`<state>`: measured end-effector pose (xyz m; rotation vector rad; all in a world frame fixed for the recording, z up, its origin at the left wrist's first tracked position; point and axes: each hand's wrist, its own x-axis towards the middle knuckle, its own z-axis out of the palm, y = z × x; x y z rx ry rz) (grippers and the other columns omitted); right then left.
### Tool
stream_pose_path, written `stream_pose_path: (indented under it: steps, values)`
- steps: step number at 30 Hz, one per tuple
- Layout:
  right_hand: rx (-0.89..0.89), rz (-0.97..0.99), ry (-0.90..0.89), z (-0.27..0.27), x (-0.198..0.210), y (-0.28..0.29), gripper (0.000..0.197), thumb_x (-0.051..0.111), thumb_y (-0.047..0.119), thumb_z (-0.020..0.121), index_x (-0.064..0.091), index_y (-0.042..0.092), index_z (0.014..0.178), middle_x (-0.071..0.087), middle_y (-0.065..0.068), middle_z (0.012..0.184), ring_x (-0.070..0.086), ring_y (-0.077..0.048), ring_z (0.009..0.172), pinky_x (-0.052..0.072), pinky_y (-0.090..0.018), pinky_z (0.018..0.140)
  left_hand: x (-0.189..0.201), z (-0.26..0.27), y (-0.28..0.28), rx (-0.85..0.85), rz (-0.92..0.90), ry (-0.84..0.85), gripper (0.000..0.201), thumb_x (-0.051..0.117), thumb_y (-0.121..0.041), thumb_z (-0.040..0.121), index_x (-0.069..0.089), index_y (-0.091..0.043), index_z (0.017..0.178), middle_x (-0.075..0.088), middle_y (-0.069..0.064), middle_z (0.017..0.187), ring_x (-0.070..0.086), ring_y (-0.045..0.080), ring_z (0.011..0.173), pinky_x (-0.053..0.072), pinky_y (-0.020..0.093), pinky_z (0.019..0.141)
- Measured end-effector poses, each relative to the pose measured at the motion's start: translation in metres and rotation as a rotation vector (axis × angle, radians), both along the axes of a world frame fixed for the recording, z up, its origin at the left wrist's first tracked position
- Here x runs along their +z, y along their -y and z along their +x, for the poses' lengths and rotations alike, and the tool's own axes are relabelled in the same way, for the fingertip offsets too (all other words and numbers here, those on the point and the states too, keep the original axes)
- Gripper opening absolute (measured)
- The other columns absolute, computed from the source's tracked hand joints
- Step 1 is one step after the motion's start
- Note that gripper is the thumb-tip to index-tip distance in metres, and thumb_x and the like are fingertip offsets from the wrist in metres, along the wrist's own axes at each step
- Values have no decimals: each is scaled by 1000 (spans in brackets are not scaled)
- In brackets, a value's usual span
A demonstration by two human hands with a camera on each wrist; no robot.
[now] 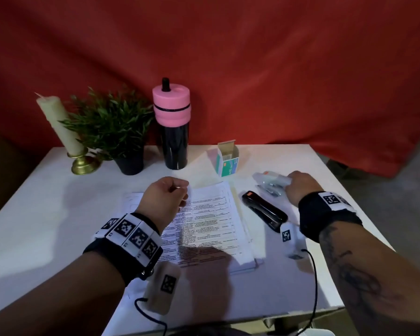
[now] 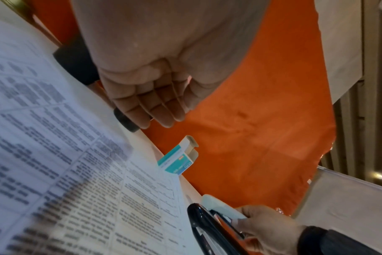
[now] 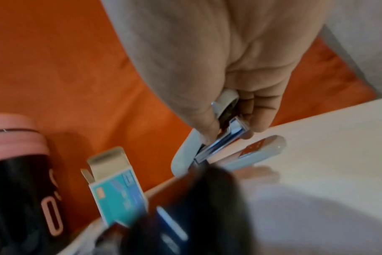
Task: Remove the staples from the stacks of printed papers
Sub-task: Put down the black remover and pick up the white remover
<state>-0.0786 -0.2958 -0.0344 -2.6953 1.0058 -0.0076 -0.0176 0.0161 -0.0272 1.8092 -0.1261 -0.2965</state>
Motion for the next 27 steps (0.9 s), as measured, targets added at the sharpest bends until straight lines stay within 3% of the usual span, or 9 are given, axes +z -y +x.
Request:
stream_pose_path:
  steps: [4, 8, 11, 15, 18, 21, 24, 27]
  values:
    - [25, -59, 203, 0, 32, -14, 19, 49, 9, 90, 61, 0, 102, 66, -24, 104, 62, -39, 96, 43, -33, 73, 3, 7, -6, -40, -19, 59, 16, 53, -7, 93, 65, -17, 92, 65, 6, 79, 61, 16, 66, 49, 27, 64]
    - [207, 52, 390, -3, 56, -56, 28, 54, 6, 86, 64, 10, 112, 67, -14, 104, 61, -29, 90, 41, -27, 73, 9, 9, -7, -115, 68, 268, 12, 58, -16, 90, 66, -24, 96, 61, -3, 73, 55, 12, 62, 44, 27, 65]
    - [377, 136, 296, -8, 56, -104, 35, 57, 12, 90, 59, 16, 124, 59, -5, 116, 56, -19, 95, 36, -21, 79, 17, 9, -3, -210, 190, 433, 27, 64, -20, 88, 62, -25, 114, 62, -5, 100, 59, 8, 88, 43, 23, 82]
    - [487, 163, 118, -6, 31, -147, 40, 57, 15, 92, 54, 18, 132, 53, -7, 123, 55, -23, 108, 41, -26, 93, 7, 4, 9, -391, 240, 474, 60, 73, -15, 81, 47, -20, 134, 55, 1, 123, 56, 16, 112, 46, 31, 99]
    - [518, 197, 43, -2, 12, -152, 42, 58, 14, 91, 52, 17, 133, 52, -8, 124, 54, -26, 114, 42, -30, 98, -6, -4, 16, -530, 314, 410, 77, 70, -9, 80, 31, -22, 146, 53, 6, 132, 56, 20, 117, 47, 34, 98]
    - [541, 242, 47, -2, 1, -146, 45, 58, 11, 89, 52, 20, 133, 53, -5, 126, 55, -23, 113, 43, -29, 95, -21, -7, 20, -571, 432, 404, 84, 64, -5, 82, 21, -27, 150, 52, 5, 138, 57, 23, 117, 46, 28, 93]
    - [511, 364, 129, -4, -7, -136, 46, 61, 6, 85, 53, 24, 127, 60, -4, 122, 61, -20, 102, 47, -25, 85, -32, -7, 24, -532, 448, 377, 82, 66, -4, 79, 29, -28, 147, 53, 5, 133, 55, 22, 117, 44, 26, 93]
    - [480, 442, 159, -3, -16, -129, 49, 67, 6, 81, 50, 29, 121, 66, -3, 110, 65, -20, 95, 54, -34, 86, -41, -3, 34, -487, 474, 364, 78, 73, -11, 75, 37, -29, 142, 58, 6, 122, 58, 25, 110, 49, 36, 93]
